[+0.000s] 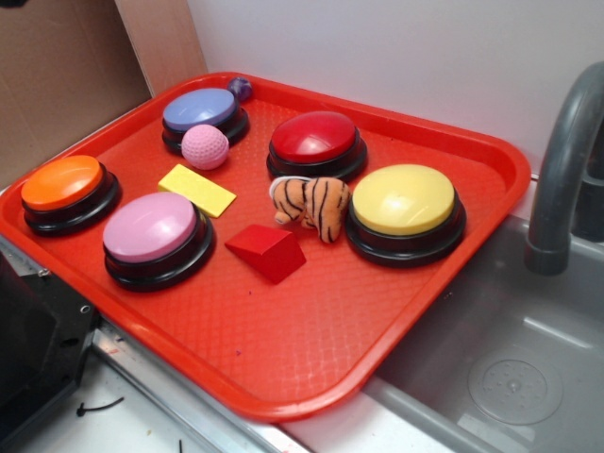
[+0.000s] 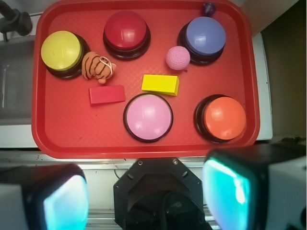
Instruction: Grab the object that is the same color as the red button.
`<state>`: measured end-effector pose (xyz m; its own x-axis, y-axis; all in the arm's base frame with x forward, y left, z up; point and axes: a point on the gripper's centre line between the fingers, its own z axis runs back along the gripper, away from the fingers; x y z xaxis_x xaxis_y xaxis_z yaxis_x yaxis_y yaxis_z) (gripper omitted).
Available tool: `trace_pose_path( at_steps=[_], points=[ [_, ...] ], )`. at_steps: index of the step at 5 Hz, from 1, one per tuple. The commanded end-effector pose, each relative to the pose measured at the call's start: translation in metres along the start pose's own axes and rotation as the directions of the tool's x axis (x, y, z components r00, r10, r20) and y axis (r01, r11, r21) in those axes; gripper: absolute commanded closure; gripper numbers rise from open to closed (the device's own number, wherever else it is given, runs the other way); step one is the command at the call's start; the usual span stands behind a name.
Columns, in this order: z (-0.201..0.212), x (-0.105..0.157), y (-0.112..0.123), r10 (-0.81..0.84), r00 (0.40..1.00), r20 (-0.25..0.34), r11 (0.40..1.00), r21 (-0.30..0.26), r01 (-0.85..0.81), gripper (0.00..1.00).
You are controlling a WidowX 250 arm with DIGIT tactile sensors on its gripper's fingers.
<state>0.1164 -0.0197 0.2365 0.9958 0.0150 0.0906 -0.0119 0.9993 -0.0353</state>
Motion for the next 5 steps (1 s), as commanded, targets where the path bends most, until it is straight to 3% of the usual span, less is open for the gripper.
trace_pose_path(
  at_steps=[1, 2, 3, 4, 5],
  points=[
    [0.0, 0.0, 0.0, 0.0, 1.0, 0.0, 1.0, 0.0, 0.0, 0.0],
    [-0.008, 0.006, -0.005, -0.142, 0.99, -0.023, 0.99, 0.005, 0.143, 0.0],
    [-0.019, 0.018, -0.015, -0.38, 0.925, -0.005, 0.924, -0.059, 0.379, 0.0],
    [-0.038, 0.039, -0.02, -0.588, 0.802, 0.104, 0.793, -0.122, 0.597, 0.0],
    [-0.056, 0.049, -0.028, -0.763, 0.615, 0.198, 0.615, -0.068, 0.786, 0.0]
  ],
)
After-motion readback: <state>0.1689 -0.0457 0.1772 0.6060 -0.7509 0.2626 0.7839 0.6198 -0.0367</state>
